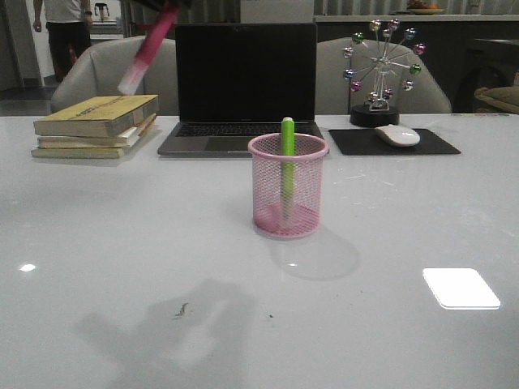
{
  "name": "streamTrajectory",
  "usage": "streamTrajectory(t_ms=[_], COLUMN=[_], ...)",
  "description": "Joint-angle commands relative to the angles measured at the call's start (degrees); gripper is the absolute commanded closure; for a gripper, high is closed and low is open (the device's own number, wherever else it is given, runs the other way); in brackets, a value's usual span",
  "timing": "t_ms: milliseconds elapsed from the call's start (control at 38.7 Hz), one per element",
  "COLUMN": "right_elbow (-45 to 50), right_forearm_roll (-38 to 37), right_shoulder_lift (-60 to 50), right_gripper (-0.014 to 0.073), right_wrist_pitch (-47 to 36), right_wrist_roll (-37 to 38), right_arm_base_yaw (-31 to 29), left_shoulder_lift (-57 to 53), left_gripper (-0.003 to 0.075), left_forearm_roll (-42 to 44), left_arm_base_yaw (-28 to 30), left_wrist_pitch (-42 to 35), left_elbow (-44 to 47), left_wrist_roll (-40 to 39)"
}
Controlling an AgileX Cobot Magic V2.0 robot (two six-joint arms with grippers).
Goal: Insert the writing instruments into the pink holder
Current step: 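Carry the pink highlighter over the pink holder and drop it in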
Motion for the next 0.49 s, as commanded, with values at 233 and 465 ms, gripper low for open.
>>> streamTrajectory(t_ms=[233,465], right_elbow=[-1.54,-1.54], right_forearm_roll=[-1.34,-1.34], right_shoulder_lift=[-0.18,-0.18], right_gripper=[0.0218,0.0218], right_wrist_pitch=[-0.79,-0.66], right_wrist_roll=[-0.14,-0.14], right_arm_base_yaw=[-0.38,-0.38], left_shoulder_lift=[-0.11,5.62], left_gripper=[0.0629,0.0629], left_forearm_roll=[-5.85,-5.85], left_arm_base_yaw=[-12.64,-20.22], left_wrist_pitch=[-26.63,-38.14], left_elbow=[-1.70,-1.70], left_wrist_roll=[7.36,6.83])
